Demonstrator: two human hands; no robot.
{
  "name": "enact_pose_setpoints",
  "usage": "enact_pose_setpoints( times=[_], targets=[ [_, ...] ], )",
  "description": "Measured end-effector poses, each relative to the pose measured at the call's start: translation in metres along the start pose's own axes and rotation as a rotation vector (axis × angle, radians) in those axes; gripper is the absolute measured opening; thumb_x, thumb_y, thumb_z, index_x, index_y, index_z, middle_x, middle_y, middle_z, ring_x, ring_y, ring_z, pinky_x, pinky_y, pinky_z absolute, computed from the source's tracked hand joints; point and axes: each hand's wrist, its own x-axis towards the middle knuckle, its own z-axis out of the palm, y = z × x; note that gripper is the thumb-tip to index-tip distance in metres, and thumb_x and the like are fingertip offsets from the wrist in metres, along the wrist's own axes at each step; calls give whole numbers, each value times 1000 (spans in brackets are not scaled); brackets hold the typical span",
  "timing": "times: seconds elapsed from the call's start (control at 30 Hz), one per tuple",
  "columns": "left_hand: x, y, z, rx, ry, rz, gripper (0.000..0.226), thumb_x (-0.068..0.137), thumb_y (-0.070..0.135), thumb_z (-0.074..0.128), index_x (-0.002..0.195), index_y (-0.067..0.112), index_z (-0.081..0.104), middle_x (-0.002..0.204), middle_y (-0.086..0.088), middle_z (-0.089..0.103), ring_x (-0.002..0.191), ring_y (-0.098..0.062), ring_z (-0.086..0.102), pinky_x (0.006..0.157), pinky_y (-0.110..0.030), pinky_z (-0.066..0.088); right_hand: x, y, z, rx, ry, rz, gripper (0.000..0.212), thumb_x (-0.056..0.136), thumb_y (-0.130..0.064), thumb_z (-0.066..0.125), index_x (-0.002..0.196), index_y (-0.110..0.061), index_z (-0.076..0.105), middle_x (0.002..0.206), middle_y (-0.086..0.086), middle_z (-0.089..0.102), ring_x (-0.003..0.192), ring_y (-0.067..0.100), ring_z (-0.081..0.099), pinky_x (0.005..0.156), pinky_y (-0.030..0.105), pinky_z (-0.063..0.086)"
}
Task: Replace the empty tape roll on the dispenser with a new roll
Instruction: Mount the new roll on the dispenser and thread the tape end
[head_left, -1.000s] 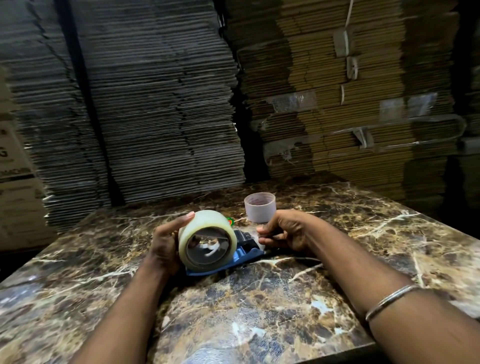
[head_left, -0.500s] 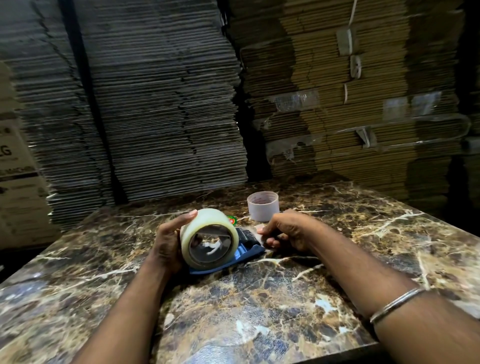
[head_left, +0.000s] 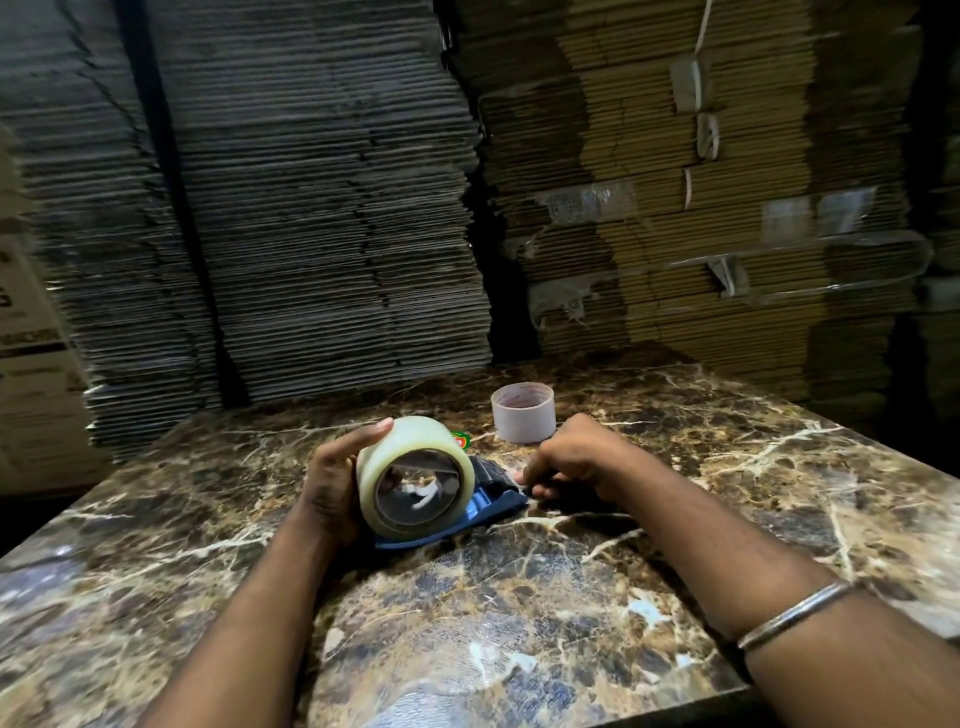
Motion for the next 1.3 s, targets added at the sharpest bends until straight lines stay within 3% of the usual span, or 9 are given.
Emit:
enact_pose_setpoints(
  times=[0.2, 0.33, 0.57, 0.7, 0.83, 0.97, 1.13, 1.23, 1.3],
  targets=[
    [4, -2, -4, 2, -2, 17, 61, 95, 23, 41, 45, 4, 70, 41, -9, 61, 30, -20, 56, 36, -16, 46, -3, -1, 0, -67, -20, -31, 29, 70, 8, 79, 96, 11, 67, 50, 11, 67, 37, 14, 61, 39, 19, 48],
    [9, -3, -10, -1, 16, 25, 49, 90, 25, 48, 55, 4, 74, 50, -11, 67, 40, -22, 63, 45, -22, 53, -2, -4, -4, -159, -70, -77, 27, 64, 8, 83, 73, -4, 61, 63, 16, 65, 52, 23, 66, 50, 27, 56],
    [18, -7, -13, 7, 5, 87, 53, 92, 19, 46, 49, 5, 72, 45, -9, 64, 35, -19, 60, 39, -16, 48, -3, -9, -11, -305, -199, -92, 31, 68, 11, 77, 73, -10, 55, 62, 7, 60, 43, 11, 58, 43, 20, 48],
    [24, -9, -17, -6, 7, 120, 53, 92, 17, 45, 49, 5, 73, 46, -8, 65, 38, -19, 62, 40, -17, 49, 2, -7, -3, -286, -51, -122, 7, 83, -5, 66, 88, -4, 61, 71, 10, 59, 52, 16, 55, 44, 22, 47],
    [28, -12, -19, -6, -24, 115, 56, 93, 17, 42, 49, 3, 73, 48, -10, 67, 40, -20, 64, 42, -18, 51, 9, 0, 2, -455, 27, -198, 24, 77, -24, 78, 93, -9, 68, 92, 9, 72, 80, 19, 67, 72, 35, 57],
    [31, -13, -23, -15, -48, 99, 50, 92, 20, 43, 61, 0, 76, 59, -16, 72, 51, -25, 69, 52, -27, 59, 3, -2, 5, -531, -24, -274, 21, 73, -13, 79, 90, -13, 67, 81, 0, 65, 74, 14, 60, 63, 27, 50],
    [33, -16, -29, -10, -29, 125, 31, 76, 27, 59, 74, 1, 77, 67, -17, 73, 58, -28, 70, 61, -32, 58, -8, -10, -3, -507, -198, -233, 38, 72, -2, 72, 108, -10, 62, 96, 10, 63, 78, 21, 56, 63, 31, 45],
    [35, -18, -31, -69, -27, 141, 40, 86, 24, 51, 64, 4, 78, 63, -13, 73, 56, -24, 70, 57, -27, 58, -5, -8, 5, -290, -115, -355, 34, 66, -21, 69, 98, -10, 67, 100, 13, 65, 92, 29, 60, 74, 39, 50],
    [35, -20, -33, -111, 15, 156, 39, 87, 25, 53, 65, 4, 77, 62, -13, 72, 56, -26, 69, 57, -28, 58, -10, -7, 10, -283, -162, -435, 50, 69, -36, 74, 113, -12, 65, 108, 7, 63, 100, 21, 60, 81, 33, 49]
  ],
)
